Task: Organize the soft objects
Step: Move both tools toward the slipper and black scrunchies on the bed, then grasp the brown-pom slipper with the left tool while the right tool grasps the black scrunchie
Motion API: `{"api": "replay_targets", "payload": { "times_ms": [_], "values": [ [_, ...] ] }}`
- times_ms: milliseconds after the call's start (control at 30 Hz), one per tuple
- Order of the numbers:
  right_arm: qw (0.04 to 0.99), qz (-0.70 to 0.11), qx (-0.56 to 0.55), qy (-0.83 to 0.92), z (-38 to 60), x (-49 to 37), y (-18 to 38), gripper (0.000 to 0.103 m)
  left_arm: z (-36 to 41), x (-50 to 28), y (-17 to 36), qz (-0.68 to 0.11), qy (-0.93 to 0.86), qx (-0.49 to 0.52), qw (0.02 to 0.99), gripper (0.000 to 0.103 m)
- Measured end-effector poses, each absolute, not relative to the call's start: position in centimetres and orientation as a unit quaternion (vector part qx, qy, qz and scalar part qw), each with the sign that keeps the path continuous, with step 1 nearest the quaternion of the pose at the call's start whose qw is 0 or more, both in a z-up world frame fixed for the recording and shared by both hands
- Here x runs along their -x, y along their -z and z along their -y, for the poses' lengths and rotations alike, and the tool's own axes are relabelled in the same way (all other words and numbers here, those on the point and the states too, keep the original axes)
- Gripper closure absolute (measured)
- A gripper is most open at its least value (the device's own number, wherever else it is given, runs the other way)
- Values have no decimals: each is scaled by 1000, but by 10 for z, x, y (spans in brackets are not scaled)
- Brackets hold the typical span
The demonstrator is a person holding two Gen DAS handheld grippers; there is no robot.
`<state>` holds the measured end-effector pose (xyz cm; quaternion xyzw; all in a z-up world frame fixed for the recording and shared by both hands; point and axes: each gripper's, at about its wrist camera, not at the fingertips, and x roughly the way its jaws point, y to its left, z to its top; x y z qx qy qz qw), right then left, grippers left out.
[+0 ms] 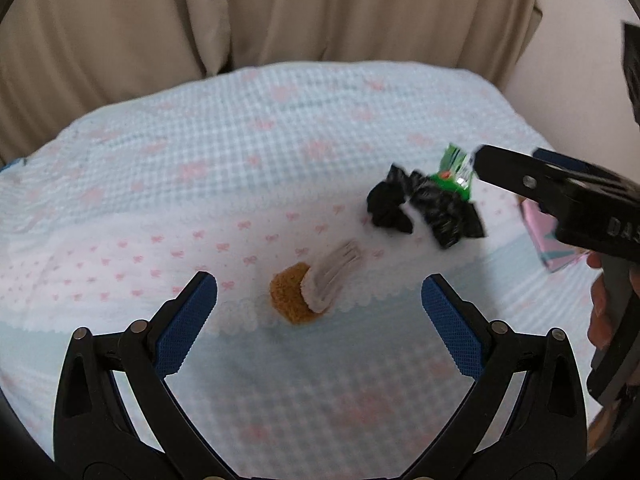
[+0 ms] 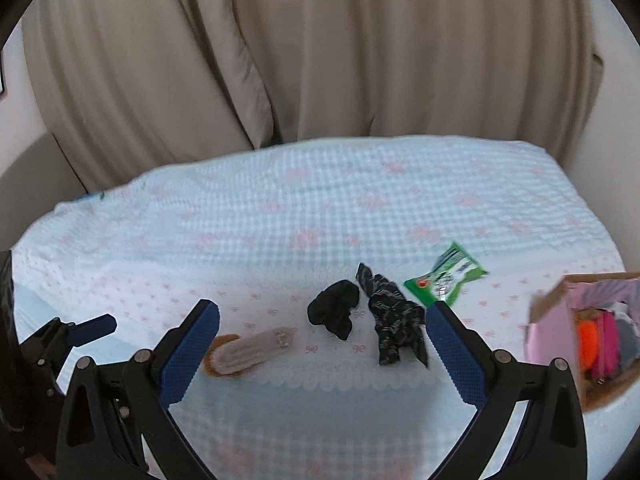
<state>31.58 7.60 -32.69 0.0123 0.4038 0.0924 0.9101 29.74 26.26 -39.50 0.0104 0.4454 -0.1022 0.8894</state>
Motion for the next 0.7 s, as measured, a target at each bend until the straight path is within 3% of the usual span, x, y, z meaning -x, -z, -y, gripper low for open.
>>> {"api": "replay_targets", "payload": {
  "times_ms": [100,267,467,533,600,700],
  "values": [
    [905,-415,-11,-95,-81,-336,362,1,-260,-310,426,-456,102,-14,884,2],
    [893,-437,11,-104,-91,-363,413,14,-254,-326,463,-460,101,-20,882,5],
    [886,-453,9,-99,-89,-393,459,16,-247,-346,491,-463,99,-20,881,10],
    [884,-457,7,-98,-89,-400,469,20,-247,-351,497,-466,96,-17,880,16],
    [881,-462,5,-100,-89,-405,477,25,-247,-356,502,-472,96,-11,876,31],
    [879,-466,10,-102,-90,-412,486,33,-250,-360,508,-480,99,9,872,35]
  ]
}}
